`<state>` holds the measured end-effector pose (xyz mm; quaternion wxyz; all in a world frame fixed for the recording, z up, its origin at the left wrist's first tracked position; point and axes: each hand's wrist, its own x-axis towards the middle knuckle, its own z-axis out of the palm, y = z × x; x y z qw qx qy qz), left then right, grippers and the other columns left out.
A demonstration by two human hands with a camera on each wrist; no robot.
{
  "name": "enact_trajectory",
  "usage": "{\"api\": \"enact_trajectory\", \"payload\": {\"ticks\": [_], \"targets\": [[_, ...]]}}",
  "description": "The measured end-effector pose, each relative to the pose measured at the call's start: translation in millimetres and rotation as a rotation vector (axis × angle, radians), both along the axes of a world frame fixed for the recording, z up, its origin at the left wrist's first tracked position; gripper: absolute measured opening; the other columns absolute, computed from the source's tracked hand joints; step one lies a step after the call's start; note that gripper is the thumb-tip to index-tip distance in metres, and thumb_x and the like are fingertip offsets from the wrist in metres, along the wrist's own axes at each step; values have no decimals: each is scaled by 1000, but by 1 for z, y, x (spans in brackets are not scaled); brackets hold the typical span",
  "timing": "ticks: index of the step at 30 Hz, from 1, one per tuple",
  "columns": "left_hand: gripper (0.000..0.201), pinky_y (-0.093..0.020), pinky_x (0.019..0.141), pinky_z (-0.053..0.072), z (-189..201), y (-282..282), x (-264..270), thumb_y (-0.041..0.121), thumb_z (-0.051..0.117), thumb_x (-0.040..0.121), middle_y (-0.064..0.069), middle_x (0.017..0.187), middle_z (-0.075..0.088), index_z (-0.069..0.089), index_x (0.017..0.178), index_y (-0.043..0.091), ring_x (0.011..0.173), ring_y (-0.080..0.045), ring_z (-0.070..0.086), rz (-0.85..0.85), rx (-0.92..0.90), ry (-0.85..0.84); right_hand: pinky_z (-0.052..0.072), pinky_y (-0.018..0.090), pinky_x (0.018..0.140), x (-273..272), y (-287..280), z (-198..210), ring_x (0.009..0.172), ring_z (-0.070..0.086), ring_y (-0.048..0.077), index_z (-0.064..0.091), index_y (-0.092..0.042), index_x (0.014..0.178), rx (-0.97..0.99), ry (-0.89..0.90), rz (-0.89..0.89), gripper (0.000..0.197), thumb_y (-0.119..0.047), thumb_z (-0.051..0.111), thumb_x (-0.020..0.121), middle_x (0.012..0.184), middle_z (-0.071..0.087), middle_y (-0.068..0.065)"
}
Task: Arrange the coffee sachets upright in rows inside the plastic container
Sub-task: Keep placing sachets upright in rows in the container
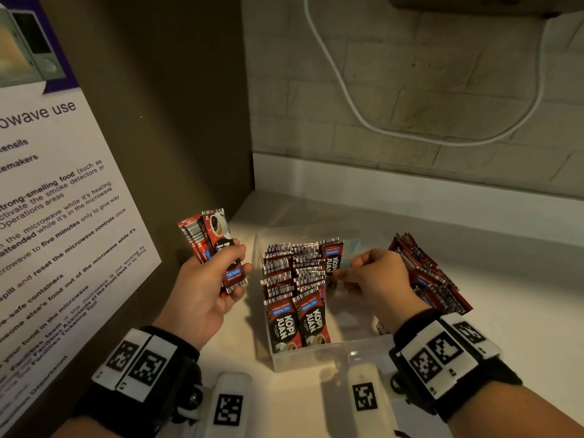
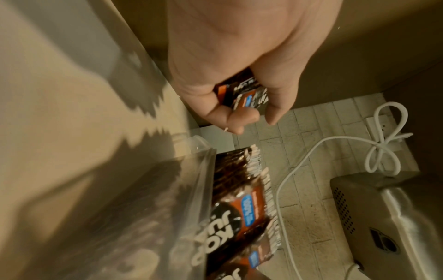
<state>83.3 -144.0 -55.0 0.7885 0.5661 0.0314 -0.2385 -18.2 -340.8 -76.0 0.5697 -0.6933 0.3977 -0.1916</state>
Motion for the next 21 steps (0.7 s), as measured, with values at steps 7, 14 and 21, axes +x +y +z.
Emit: {"api": "enact_trajectory", "payload": {"ticks": [7, 14, 21], "targets": [[10, -16, 39, 42, 28, 1, -12, 13, 55, 93, -3, 84, 74, 64, 97, 17, 73, -15, 72, -80, -146, -87, 38, 20, 38, -12, 9, 60, 40, 46, 11, 56, -5, 78, -50, -306, 29, 18, -2, 74, 76, 56, 51, 3], [8, -18, 35, 40, 43, -11, -31, 12, 66, 82, -7, 75, 73, 68, 90, 14, 63, -15, 69, -236, -98, -260, 33, 20, 38, -11, 52, 81, 40, 41, 9, 64, -5, 88, 71, -376, 313, 14, -10, 73, 79, 60, 52, 1], [33, -18, 41, 35, 45, -7, -34, 20, 79, 60, -3, 76, 72, 68, 90, 15, 64, -13, 67, -371, 33, -337, 35, 19, 38, -11, 52, 87, 38, 43, 11, 59, -12, 75, 163, -502, 292, 17, 3, 63, 82, 56, 56, 2]]}}
